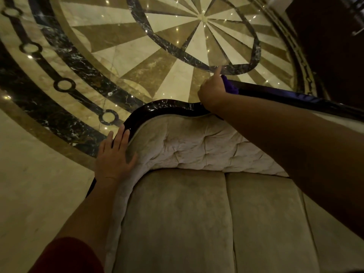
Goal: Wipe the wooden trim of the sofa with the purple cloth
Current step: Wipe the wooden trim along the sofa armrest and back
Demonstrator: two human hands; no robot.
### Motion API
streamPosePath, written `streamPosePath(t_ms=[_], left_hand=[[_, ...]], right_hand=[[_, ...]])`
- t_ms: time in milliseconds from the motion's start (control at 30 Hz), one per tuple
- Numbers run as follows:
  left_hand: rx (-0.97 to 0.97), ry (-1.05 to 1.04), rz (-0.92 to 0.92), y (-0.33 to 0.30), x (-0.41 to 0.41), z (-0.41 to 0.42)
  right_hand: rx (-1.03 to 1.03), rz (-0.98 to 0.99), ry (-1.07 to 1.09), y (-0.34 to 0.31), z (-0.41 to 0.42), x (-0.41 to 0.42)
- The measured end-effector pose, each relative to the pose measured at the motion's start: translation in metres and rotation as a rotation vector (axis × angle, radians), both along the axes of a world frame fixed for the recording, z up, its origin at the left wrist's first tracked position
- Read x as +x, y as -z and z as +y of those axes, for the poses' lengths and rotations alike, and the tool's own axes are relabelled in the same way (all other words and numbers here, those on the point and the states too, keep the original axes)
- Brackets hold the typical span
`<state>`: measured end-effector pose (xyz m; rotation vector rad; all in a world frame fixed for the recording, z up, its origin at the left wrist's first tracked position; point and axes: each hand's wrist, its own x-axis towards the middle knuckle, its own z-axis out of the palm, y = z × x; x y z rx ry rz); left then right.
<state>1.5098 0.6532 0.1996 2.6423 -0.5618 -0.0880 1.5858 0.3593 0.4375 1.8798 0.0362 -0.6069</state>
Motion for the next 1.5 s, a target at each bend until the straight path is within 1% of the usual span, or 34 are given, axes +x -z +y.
streamPosePath(t_ms=[133,167,300,367,433,500,533,600,700,733,800,833,900,1000,1067,1100,1133,1167,1200,1233,1267,1300,1333,1400,1433,1467,1500], left_hand=[[-0.001,-0.013,-0.006,0.001,-0.001,-0.003],[-0.004,-0.005,-0.004,0.002,-0.001,-0.003],[-0.016,0.010,-0.021,0.005,0.005,-0.001],[-0.005,0.009,-0.023,0.008,0.003,0.000],[-0.003,0.005,-0.072,0.007,0.002,0.000],[0.003,0.020,-0.055,0.013,0.003,0.002],[-0.019,0.016,-0.065,0.009,0.003,0.001],[-0.010,0.000,-0.069,0.012,0.004,0.004],[0.002,-0.011,-0.090,0.013,0.002,0.002],[0.004,-0.007,-0.098,0.008,0.002,-0.002],[0.032,-0.006,-0.079,0.006,0.002,0.000],[0.032,0.001,-0.076,0.005,0.000,0.000],[0.063,-0.010,-0.059,0.004,0.000,-0.001],[0.060,-0.023,-0.018,-0.005,-0.003,-0.004],[-0.029,-0.024,-0.008,-0.015,-0.001,-0.003],[-0.106,-0.071,-0.002,-0.019,-0.009,0.003],[-0.207,-0.172,0.025,-0.021,-0.007,0.006],[-0.282,-0.282,0.038,-0.026,-0.021,0.014],[-0.398,-0.374,0.055,-0.035,-0.037,0.019],[-0.561,-0.450,0.111,-0.044,-0.041,0.012],[-0.668,-0.505,0.223,-0.063,-0.060,0.011],[-0.715,-0.504,0.317,-0.077,-0.075,0.012],[-0.714,-0.486,0.386,-0.083,-0.076,0.005],[-0.690,-0.422,0.459,-0.115,-0.096,-0.002],[-0.737,-0.411,0.506,-0.122,-0.097,-0.006],[-0.827,-0.395,0.549,-0.146,-0.108,-0.016],[-0.942,-0.409,0.612,-0.172,-0.118,-0.026]], right_hand=[[-0.001,0.064,-0.047,-0.004,0.005,0.007],[0.026,0.063,-0.040,-0.006,0.005,0.011],[0.179,0.006,-0.038,-0.007,-0.004,0.017],[0.232,-0.062,-0.053,-0.002,-0.011,0.015],[0.270,-0.121,-0.017,0.003,-0.008,0.018],[0.450,-0.178,0.091,0.026,-0.003,0.022],[0.570,-0.236,0.151,0.034,-0.004,0.023],[0.845,-0.359,0.278,0.070,0.001,0.015],[1.169,-0.719,0.337,0.106,0.006,-0.006],[1.260,-0.824,0.385,0.109,0.010,-0.008],[1.469,-0.956,0.477,0.114,0.037,0.005],[1.562,-0.989,0.493,0.112,0.053,0.010],[1.695,-0.966,0.407,0.112,0.091,0.013],[1.784,-0.746,0.237,0.124,0.137,-0.005],[1.829,-0.675,0.279,0.118,0.151,-0.003],[1.897,-0.631,0.345,0.115,0.155,-0.004],[1.954,-0.569,0.433,0.110,0.158,0.004],[2.031,-0.477,0.538,0.105,0.164,-0.004],[2.112,-0.397,0.642,0.102,0.170,-0.015],[2.157,-0.377,0.722,0.101,0.171,-0.020],[2.221,-0.380,0.797,0.098,0.174,-0.041],[2.288,-0.399,0.850,0.095,0.177,-0.064],[2.337,-0.456,0.914,0.096,0.173,-0.076],[2.498,-0.529,1.075,0.072,0.157,-0.114],[2.543,-0.563,1.159,0.065,0.152,-0.121],[2.613,-0.582,1.197,0.046,0.137,-0.136],[2.668,-0.590,1.187,0.024,0.123,-0.150]])
